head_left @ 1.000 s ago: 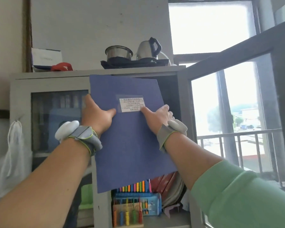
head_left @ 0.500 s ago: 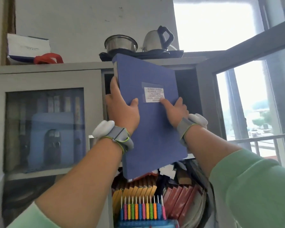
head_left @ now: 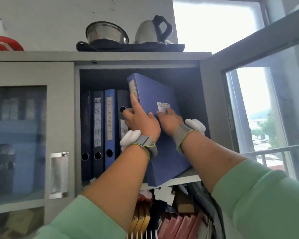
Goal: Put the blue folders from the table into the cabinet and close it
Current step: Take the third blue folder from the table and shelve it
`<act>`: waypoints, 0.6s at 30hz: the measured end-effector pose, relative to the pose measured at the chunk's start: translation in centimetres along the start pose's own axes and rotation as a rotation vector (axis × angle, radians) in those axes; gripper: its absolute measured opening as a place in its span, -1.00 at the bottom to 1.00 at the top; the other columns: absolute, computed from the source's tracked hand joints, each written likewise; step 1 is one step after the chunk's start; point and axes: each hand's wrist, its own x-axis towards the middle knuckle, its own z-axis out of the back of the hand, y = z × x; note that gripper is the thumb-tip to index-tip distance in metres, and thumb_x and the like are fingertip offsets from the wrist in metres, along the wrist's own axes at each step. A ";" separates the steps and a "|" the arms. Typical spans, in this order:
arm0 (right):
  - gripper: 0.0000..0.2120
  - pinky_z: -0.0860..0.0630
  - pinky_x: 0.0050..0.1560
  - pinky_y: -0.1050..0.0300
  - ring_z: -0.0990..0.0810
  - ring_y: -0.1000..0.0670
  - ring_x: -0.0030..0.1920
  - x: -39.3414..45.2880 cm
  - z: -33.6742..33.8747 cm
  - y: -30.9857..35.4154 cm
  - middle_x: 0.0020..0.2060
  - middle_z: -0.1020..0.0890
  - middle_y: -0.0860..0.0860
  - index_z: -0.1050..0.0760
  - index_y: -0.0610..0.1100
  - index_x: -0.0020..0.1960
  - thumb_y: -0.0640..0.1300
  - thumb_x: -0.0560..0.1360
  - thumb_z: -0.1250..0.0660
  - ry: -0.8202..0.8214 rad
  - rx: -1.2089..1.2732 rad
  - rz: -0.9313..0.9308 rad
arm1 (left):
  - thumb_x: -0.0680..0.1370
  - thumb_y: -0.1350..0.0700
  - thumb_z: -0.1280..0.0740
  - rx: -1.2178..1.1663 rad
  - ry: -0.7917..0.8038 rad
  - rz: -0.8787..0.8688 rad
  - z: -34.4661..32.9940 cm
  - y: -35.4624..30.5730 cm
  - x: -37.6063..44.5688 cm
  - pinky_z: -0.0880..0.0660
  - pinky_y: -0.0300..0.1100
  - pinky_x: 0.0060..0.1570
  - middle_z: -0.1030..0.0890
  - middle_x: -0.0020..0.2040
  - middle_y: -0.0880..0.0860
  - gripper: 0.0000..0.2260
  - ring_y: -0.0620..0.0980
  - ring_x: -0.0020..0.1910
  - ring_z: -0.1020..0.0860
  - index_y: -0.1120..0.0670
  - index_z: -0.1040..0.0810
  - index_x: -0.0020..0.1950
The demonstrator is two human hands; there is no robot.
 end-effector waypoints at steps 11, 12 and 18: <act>-0.53 -0.23 0.31 0.10 -0.31 -0.17 0.40 5.7 -2.7 -2.9 0.46 -0.28 -0.16 -0.22 -0.17 0.46 0.01 0.62 0.00 0.115 0.016 0.014 | 0.49 -0.05 -0.33 0.427 0.316 -0.267 -3.5 5.5 4.2 -0.15 0.00 0.46 0.06 0.61 -0.08 -0.16 0.16 0.53 -0.07 0.02 0.12 0.61; -0.53 -0.23 0.31 0.11 -0.30 -0.17 0.41 6.1 -2.9 -3.2 0.46 -0.28 -0.16 -0.21 -0.16 0.47 0.01 0.62 -0.01 0.107 0.019 0.015 | 0.49 -0.11 -0.31 0.483 0.324 -0.290 -3.7 5.9 4.5 -0.15 0.00 0.46 0.08 0.61 -0.10 -0.15 0.15 0.53 -0.06 0.02 0.14 0.61; -0.57 -0.25 0.28 0.16 -0.35 -0.15 0.38 7.0 -3.1 -4.0 0.41 -0.37 -0.18 -0.30 -0.21 0.42 -0.05 0.62 -0.04 -0.003 0.025 -0.012 | 0.53 -0.20 -0.21 0.560 0.319 -0.312 -5.5 7.3 5.0 -0.13 0.02 0.46 0.06 0.62 -0.12 -0.23 0.15 0.52 -0.08 -0.01 0.12 0.61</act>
